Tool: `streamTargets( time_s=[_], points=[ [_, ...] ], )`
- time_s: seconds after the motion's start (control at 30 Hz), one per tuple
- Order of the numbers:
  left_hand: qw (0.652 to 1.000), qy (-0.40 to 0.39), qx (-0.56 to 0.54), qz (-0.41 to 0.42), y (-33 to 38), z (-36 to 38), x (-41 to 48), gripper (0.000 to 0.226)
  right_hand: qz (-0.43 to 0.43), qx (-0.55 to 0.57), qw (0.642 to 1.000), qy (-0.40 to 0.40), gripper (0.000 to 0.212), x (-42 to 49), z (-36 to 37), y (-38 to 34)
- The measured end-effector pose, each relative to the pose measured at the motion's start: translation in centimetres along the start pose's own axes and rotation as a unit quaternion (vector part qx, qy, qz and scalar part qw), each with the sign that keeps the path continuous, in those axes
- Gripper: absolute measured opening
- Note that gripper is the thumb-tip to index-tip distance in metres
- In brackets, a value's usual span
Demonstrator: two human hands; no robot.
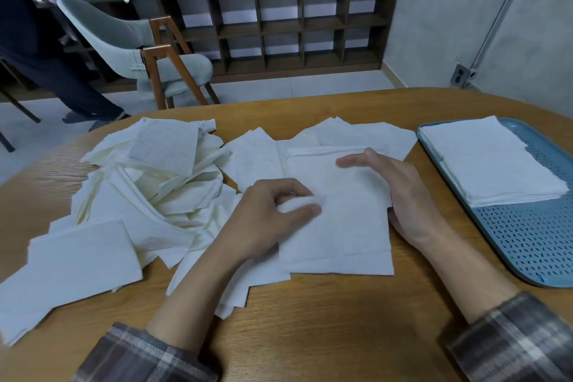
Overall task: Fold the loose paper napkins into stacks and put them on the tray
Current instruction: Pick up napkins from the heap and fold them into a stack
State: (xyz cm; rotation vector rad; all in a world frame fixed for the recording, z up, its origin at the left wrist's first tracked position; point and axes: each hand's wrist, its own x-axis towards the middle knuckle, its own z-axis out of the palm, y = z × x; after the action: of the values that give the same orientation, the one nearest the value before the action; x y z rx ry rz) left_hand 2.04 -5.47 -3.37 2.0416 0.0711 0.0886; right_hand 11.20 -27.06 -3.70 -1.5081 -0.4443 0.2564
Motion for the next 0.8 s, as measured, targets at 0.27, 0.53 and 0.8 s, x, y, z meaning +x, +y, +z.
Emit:
streamTargets(
  time_s=[0.27, 0.53, 0.8],
  points=[
    [0.994, 0.006, 0.043, 0.104, 0.3, -0.3, -0.4, 0.006, -0.024, -0.008, 1.0, 0.009, 0.049, 0.0, -0.1, -0.1],
    [0.986, 0.103, -0.108, 0.067, 0.8, -0.7, -0.2, 0.007, 0.016, 0.104, 0.991, -0.085, 0.066, -0.6, 0.5, -0.3],
    [0.985, 0.138, -0.1, 0.04, 0.7, -0.1, 0.1, 0.005, 0.004, 0.021, 0.997, -0.075, 0.029, -1.0, 1.2, -0.5]
  ],
)
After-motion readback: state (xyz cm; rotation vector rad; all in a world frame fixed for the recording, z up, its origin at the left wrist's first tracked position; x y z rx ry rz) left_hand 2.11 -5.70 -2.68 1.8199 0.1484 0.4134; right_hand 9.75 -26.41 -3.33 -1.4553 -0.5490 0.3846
